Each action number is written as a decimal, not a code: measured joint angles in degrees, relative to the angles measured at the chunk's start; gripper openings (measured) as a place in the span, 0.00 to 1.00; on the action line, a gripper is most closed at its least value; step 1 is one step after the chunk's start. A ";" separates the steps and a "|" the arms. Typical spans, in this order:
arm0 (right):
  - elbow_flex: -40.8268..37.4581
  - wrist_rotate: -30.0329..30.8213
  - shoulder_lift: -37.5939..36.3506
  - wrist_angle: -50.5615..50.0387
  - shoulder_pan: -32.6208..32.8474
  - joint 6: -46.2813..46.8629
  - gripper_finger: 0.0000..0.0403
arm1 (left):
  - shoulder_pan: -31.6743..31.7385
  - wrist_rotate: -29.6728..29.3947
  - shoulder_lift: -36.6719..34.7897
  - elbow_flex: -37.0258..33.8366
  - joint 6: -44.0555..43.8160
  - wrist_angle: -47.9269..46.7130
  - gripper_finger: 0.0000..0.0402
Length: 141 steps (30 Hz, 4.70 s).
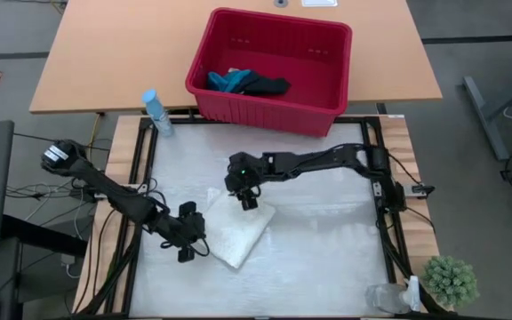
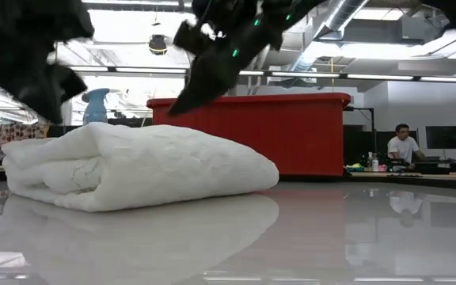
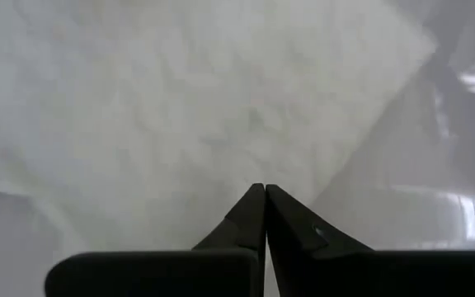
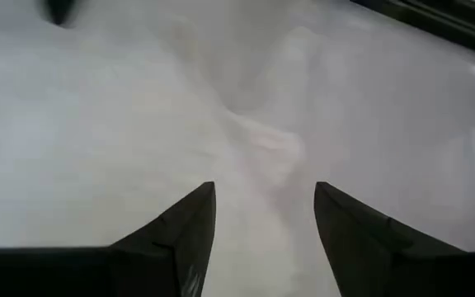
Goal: Fold Laundry from Bin
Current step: Fold the white shirt
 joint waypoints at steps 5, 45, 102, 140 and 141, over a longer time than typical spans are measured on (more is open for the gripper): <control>-1.81 -16.71 -5.94 -0.87 3.37 4.23 0.57 | -0.54 -6.59 -5.91 1.44 4.27 2.69 0.00; -28.08 -6.98 10.57 54.80 12.53 20.26 0.40 | 7.44 -10.21 23.19 -18.90 8.42 58.55 0.00; -36.48 20.30 1.24 59.14 7.46 11.93 0.40 | 7.41 -19.41 28.76 -18.94 7.53 67.03 0.00; -39.80 23.27 -5.10 47.80 8.89 12.65 0.29 | 8.94 -13.11 17.83 -18.13 16.00 66.54 0.00; -39.80 23.11 -4.02 48.53 8.59 13.06 0.29 | 8.99 -13.11 18.89 -18.19 15.53 66.40 0.00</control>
